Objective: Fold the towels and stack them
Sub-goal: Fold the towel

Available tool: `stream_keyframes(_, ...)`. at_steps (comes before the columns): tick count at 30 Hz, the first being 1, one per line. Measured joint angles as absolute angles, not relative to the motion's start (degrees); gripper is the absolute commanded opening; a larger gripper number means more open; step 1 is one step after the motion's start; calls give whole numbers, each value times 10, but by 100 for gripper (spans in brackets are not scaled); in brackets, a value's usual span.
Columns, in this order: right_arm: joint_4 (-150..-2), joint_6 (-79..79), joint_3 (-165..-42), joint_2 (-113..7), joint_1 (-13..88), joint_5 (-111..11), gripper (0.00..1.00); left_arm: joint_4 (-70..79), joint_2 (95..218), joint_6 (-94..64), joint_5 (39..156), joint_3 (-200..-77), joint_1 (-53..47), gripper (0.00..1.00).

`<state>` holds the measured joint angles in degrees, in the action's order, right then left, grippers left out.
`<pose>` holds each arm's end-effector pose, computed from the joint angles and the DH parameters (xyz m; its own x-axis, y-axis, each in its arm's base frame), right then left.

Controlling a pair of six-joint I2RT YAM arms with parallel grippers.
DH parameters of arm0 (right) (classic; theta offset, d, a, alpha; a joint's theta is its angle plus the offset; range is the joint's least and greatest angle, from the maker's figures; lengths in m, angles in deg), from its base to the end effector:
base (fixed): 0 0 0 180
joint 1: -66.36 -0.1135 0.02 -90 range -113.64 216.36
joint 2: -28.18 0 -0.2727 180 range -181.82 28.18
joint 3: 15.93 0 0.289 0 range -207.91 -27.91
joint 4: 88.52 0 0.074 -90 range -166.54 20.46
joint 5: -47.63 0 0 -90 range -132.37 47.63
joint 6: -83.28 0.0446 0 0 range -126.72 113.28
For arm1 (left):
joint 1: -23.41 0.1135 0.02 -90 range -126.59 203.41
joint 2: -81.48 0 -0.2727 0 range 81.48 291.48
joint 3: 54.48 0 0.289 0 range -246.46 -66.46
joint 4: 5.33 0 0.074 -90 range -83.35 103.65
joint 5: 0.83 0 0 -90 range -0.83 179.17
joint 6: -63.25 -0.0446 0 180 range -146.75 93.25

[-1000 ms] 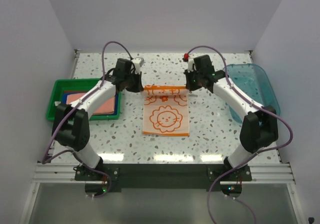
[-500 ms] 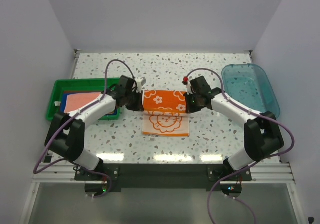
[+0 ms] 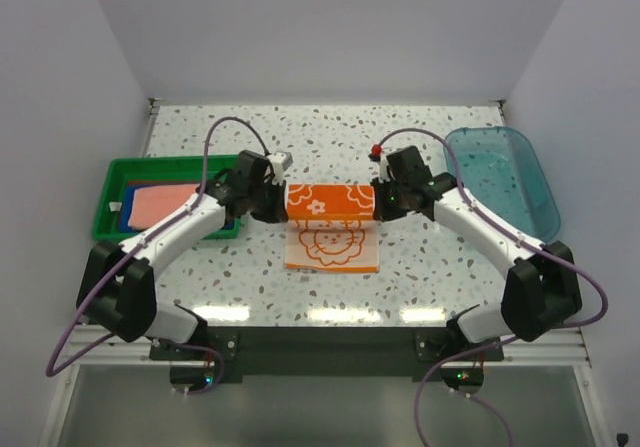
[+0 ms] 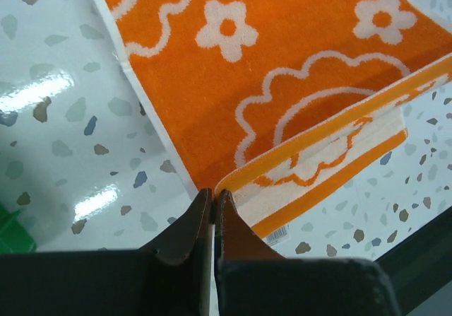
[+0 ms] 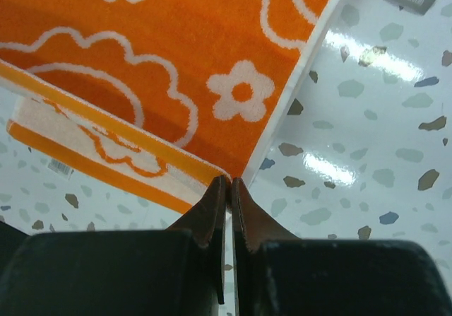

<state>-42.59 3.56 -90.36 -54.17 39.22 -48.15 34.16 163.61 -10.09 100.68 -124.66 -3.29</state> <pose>0.3003 0.1590 0.2484 -0.7975 -0.2093 -0.5659 -0.3703 0.9102 0.1853 0.2986 -0.1602 0.2318 -0.8273 0.1016 -0.5524 0.3280 0.8858 -0.3282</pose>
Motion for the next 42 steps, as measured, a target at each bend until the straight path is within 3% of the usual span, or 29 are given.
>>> stream_keyframes(14,-459,72,-798,-564,380,-490,0,298,1656,-61,1010,-1135,-81,0)
stream_keyframes(25,-444,71,-833,-573,380,-476,0,325,1667,-58,982,-1176,-82,0)
stream_keyframes(32,-405,59,-875,-513,382,-465,0,349,1609,-57,965,-1216,-83,0)
stream_keyframes(42,-404,80,-804,-494,382,-493,0,341,1607,-37,984,-1151,-108,0)
